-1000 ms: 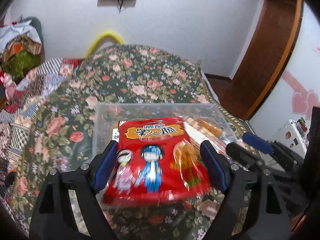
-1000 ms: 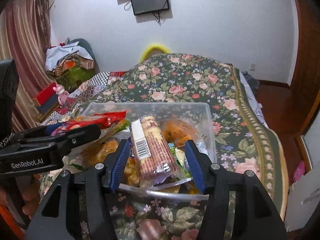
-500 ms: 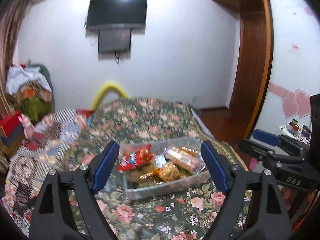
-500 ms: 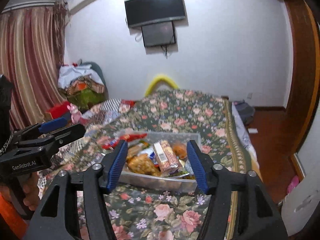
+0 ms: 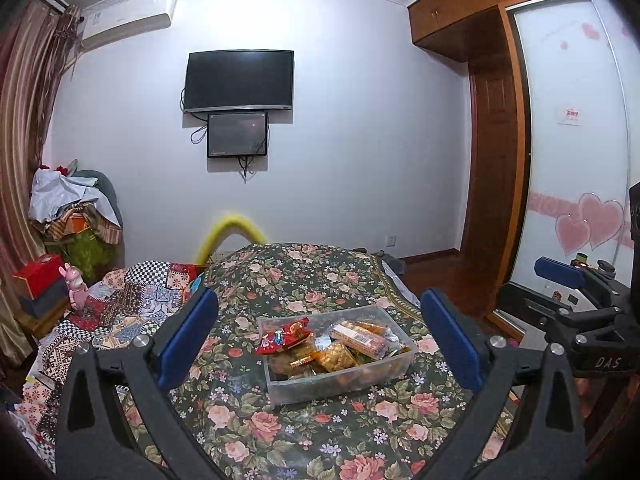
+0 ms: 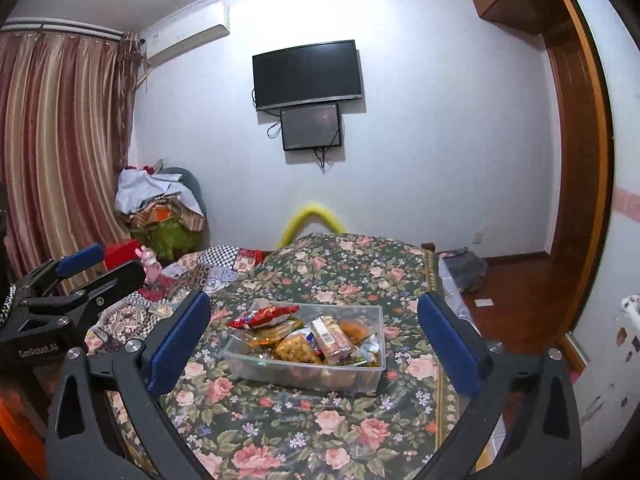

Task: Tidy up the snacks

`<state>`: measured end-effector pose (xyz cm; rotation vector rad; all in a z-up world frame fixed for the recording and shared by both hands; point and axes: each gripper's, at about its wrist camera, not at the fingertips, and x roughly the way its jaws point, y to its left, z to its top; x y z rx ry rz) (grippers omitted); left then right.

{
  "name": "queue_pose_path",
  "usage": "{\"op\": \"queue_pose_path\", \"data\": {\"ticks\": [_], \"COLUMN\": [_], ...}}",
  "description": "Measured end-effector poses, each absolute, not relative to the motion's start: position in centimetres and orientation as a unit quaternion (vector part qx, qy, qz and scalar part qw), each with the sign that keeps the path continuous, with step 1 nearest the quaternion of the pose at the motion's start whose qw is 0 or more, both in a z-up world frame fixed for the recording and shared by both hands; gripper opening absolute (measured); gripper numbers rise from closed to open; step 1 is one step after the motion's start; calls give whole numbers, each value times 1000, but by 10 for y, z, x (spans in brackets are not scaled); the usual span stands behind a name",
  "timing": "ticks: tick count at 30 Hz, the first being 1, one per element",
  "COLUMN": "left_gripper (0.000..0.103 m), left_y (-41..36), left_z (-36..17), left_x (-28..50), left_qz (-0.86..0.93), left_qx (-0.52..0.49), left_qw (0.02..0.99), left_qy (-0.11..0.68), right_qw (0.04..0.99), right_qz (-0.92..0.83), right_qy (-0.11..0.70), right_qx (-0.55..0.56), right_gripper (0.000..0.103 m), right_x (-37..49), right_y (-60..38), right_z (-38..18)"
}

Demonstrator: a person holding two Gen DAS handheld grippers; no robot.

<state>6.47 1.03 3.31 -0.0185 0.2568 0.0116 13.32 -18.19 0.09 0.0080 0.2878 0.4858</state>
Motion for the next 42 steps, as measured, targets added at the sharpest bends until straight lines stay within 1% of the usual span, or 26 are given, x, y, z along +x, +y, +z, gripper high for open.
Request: {"op": "queue_pose_path", "data": {"ticks": [42], "left_gripper": [103], "left_y": [13], "left_z": [19], "left_x": [66], "left_qz": [1], "left_qx": [-22], "left_qw": [989], "left_qy": [146], "right_qw": [963], "right_qz": [224], "right_qy": [150], "right_qx": [3], "right_gripper": [103], "right_x": [125], "right_y": [-186], "right_z": [-6]}}
